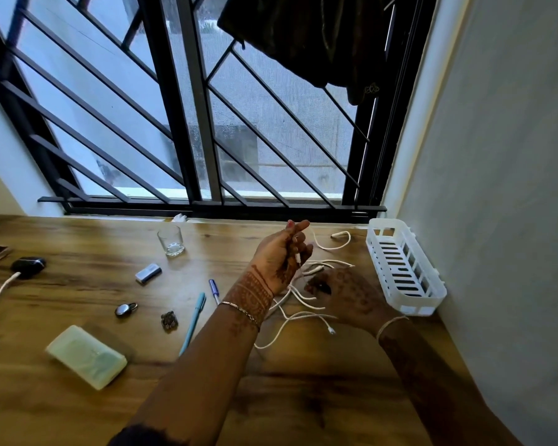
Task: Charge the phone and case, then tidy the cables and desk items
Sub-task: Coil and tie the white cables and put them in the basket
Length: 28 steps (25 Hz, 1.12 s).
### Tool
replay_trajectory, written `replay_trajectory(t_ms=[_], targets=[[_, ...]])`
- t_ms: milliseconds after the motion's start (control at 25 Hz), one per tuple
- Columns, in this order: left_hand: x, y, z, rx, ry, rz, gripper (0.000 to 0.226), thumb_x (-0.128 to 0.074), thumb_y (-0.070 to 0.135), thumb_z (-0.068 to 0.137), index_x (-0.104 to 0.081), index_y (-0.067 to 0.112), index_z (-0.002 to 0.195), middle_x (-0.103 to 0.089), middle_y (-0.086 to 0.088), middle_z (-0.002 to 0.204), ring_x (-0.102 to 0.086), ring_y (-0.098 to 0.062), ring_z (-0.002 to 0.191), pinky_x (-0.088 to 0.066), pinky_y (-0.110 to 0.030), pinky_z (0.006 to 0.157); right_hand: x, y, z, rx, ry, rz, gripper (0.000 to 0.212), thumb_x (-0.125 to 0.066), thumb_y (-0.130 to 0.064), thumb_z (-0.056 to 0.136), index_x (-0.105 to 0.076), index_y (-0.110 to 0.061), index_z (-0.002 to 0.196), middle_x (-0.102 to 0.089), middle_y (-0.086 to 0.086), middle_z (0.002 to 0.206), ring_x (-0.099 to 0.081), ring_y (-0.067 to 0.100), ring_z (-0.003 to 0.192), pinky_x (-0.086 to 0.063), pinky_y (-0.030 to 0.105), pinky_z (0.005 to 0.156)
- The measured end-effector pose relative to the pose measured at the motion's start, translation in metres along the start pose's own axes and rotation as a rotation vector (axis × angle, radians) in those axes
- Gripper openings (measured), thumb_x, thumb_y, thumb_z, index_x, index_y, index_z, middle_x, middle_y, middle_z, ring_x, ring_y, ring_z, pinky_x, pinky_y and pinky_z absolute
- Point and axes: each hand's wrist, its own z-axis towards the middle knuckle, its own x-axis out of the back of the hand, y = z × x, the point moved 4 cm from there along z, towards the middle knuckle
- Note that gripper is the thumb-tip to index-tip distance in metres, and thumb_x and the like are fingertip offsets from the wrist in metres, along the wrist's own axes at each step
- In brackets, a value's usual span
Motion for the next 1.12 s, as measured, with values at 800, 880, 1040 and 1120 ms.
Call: replay_trajectory(t_ms=[800,880,1040,1120], targets=[[-0.002,0.014,-0.005,0.032,-0.185,-0.031,0.033,-0.033,0.031,0.102,-0.054,0.011,0.085,-0.035,0.01,0.046,-0.032,-0.003,0.038,-0.036,-0.016,0.052,0.034,0.004,0.053,-0.113,0.398,0.518,0.03,-0.046,-0.027,0.098,-0.061,-0.015,0.076,-0.059,0.003,0.07,-0.054,0.017,0.067,-0.039,0.027,0.062],[-0.006,0.02,0.0,-0.01,-0.163,-0.098,0.032,-0.033,0.029,0.103,-0.052,0.013,0.083,-0.04,0.008,0.046,-0.039,-0.004,0.039,-0.044,-0.017,0.058,0.023,-0.006,0.049,-0.083,0.246,0.491,0.028,-0.042,-0.019,0.099,-0.061,-0.017,0.079,-0.06,0.007,0.076,-0.053,0.016,0.066,-0.041,0.028,0.063],[-0.008,0.022,0.012,-0.138,-0.071,-0.064,0.026,-0.036,0.022,0.102,-0.051,0.01,0.086,-0.058,-0.002,0.054,-0.059,-0.012,0.049,-0.059,-0.028,0.069,0.013,-0.026,0.034,-0.034,0.132,0.412,0.026,-0.043,-0.019,0.098,-0.063,-0.01,0.086,-0.064,0.009,0.083,-0.059,0.026,0.081,-0.044,0.037,0.075],[-0.006,0.022,0.017,-0.204,-0.047,0.097,0.026,-0.034,0.022,0.103,-0.049,0.009,0.086,-0.065,-0.005,0.057,-0.066,-0.017,0.054,-0.058,-0.029,0.069,0.015,-0.028,0.026,-0.055,0.104,0.449,0.03,-0.045,-0.023,0.098,-0.069,-0.01,0.086,-0.057,-0.007,0.071,-0.056,0.014,0.071,-0.042,0.027,0.067]])
